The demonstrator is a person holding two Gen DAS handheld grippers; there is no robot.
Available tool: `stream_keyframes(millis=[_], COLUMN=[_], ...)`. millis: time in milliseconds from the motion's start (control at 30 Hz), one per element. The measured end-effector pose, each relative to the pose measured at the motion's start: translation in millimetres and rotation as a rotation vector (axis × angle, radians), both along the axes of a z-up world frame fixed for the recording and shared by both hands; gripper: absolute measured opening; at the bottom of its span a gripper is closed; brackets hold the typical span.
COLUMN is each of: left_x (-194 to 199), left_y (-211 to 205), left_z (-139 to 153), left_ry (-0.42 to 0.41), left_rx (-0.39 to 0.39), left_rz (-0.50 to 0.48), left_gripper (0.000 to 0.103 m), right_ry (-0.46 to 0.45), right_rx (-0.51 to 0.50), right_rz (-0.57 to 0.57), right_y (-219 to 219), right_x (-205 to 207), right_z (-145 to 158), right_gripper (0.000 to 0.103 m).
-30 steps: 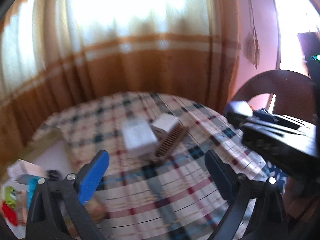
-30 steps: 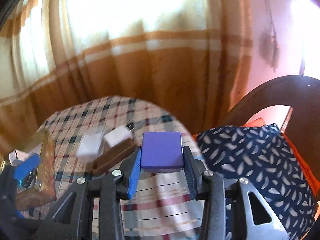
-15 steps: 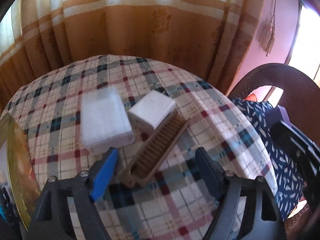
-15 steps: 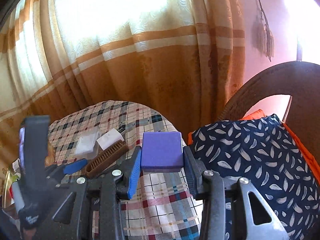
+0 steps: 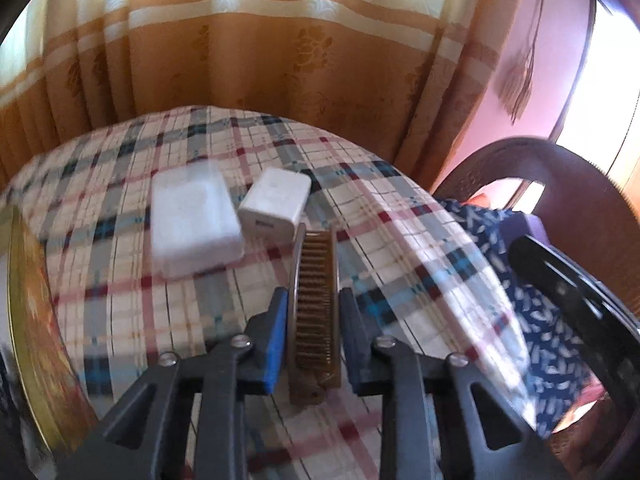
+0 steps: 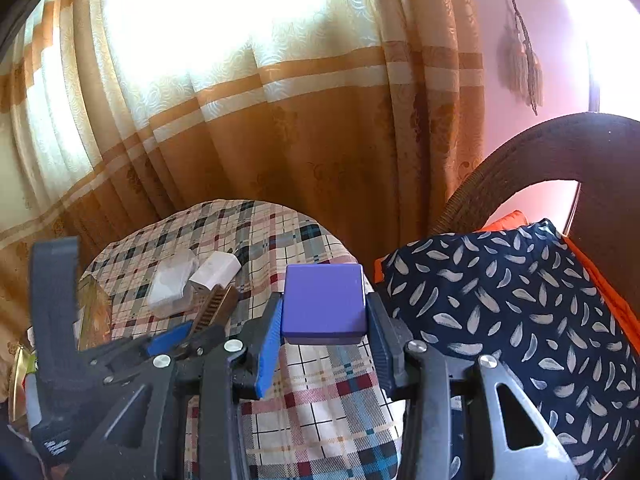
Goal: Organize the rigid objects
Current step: 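Carry the brown comb to the tray with the left tool while the right tool carries the purple block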
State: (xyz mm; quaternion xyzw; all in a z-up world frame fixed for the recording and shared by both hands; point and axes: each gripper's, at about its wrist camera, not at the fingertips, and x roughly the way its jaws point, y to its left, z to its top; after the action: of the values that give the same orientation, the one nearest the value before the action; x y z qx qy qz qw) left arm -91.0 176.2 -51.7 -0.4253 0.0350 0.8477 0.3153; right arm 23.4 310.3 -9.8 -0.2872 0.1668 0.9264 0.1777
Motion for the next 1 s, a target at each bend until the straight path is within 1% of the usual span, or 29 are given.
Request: stream_keyframes(millis=[67, 167, 200, 333, 467, 567, 700, 833, 1000], left_x=[7, 11, 13, 21, 32, 40, 46, 47, 47], left_y=[-13, -27, -31, -36, -44, -50, -64, -85, -112], left_z=[-1, 2, 5, 13, 27, 38, 51, 63, 75], left_ry=[-0.025, -0.047, -0.033, 0.016, 0.075, 0.145, 0.207, 0.25, 0.324], left_rx=[0.054, 0.107, 0.117, 0.117, 0.146, 0.131, 0.129, 0.117, 0.068], left_rz=[0.009, 0.026, 0.035, 0.035, 0.022, 0.038, 0.068, 0.127, 0.208], left_gripper=[0.024, 0.024, 0.024, 0.024, 0.024, 0.024, 0.024, 0.024, 0.024], right_ry=[0.004, 0.005, 0.004, 0.006, 0.024, 0.044, 0.068, 0.092, 0.111], right_rx=[0.003, 0.002, 0.003, 0.016, 0.028, 0.042, 0.07, 0.095, 0.12], right_rz=[0.002, 0.015, 0.019, 0.038, 0.051, 0.068, 0.102, 0.14, 0.194], right_y=[-3, -9, -12, -21, -30, -38, -55, -73, -100], right_x=[1, 0, 0, 1, 4, 5, 4, 1, -5], right_z=[0, -1, -2, -1, 5, 11, 21, 32, 40], right_gripper=[0.043, 0.043, 0.043, 0.043, 0.043, 0.043, 0.043, 0.043, 0.043])
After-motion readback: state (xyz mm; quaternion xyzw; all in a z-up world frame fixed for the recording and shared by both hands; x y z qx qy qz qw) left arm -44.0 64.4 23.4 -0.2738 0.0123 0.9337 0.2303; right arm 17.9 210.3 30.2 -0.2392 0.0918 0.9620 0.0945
